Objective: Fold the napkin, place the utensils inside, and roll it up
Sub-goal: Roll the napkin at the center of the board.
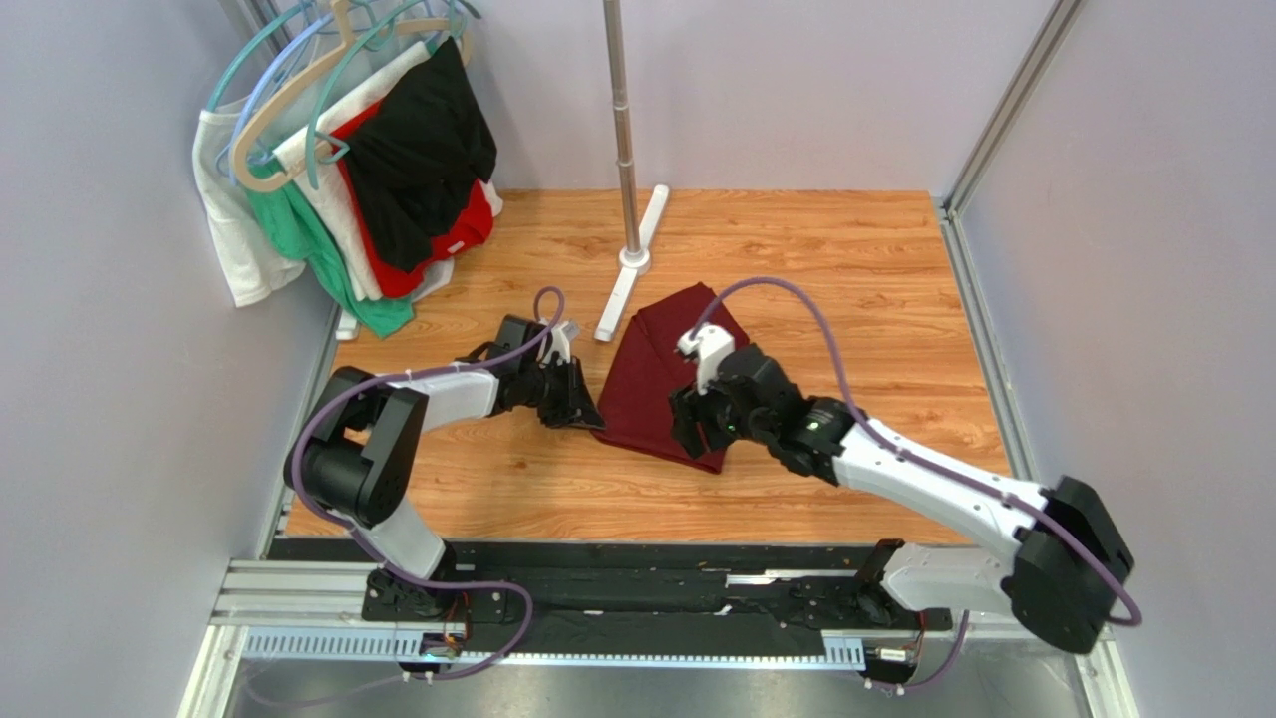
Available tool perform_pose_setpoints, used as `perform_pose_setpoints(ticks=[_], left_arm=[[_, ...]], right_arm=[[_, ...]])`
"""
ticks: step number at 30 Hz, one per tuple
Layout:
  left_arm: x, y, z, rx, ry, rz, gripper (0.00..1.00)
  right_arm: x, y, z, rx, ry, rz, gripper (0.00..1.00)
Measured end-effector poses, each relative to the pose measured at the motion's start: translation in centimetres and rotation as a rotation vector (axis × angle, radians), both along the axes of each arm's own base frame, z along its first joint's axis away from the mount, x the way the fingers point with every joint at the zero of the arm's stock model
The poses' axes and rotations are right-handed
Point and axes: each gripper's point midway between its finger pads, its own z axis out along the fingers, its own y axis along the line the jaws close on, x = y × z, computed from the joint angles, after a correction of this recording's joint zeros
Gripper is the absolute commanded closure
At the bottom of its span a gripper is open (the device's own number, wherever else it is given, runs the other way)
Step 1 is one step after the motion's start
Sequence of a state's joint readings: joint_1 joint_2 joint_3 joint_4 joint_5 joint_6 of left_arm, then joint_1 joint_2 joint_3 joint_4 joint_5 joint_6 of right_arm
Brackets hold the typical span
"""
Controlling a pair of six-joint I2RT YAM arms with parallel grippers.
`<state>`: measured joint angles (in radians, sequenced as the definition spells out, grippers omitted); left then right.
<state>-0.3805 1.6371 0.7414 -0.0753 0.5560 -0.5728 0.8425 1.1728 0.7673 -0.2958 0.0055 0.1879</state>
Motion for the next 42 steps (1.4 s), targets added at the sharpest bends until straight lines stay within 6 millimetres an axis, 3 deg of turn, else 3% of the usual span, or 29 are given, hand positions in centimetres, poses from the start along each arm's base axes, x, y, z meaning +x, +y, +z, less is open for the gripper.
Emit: perform_pose_setpoints(ticks=[4,8,16,26,32,42], left_arm=[[-0.1,0.1,0.0,0.007,0.013,-0.003,0.83],[-0.1,0.1,0.1,0.012,0.016,-0.009,0.83],[-0.2,0.2,0.1,0.020,0.024,-0.016,0.83],[-0.2,0.2,0.1,0.024,0.025,-0.021,0.82],[-0.2,0.2,0.1,0.026,0.026,-0.022,0.82],[-0.2,0.2,0.1,0.028,0.023,-0.026,0.79]], right_arm=[[-1.1,2.5,-3.2,-0.132,-0.034,0.167,0.38],[-2.0,3.7,-5.8,-0.222,-0.054,0.281,0.39],[-1.4,5.4,-7.6,-0.299,-0.120,0.385,0.41],[-0.8,5.1,-10.5,-0.389,-0.126,0.422,0.41],[0.1,5.7,-10.7,-0.397,-0.141,0.408,0.42],[1.4,5.4,-10.7,-0.410,-0.140,0.358,0.53]])
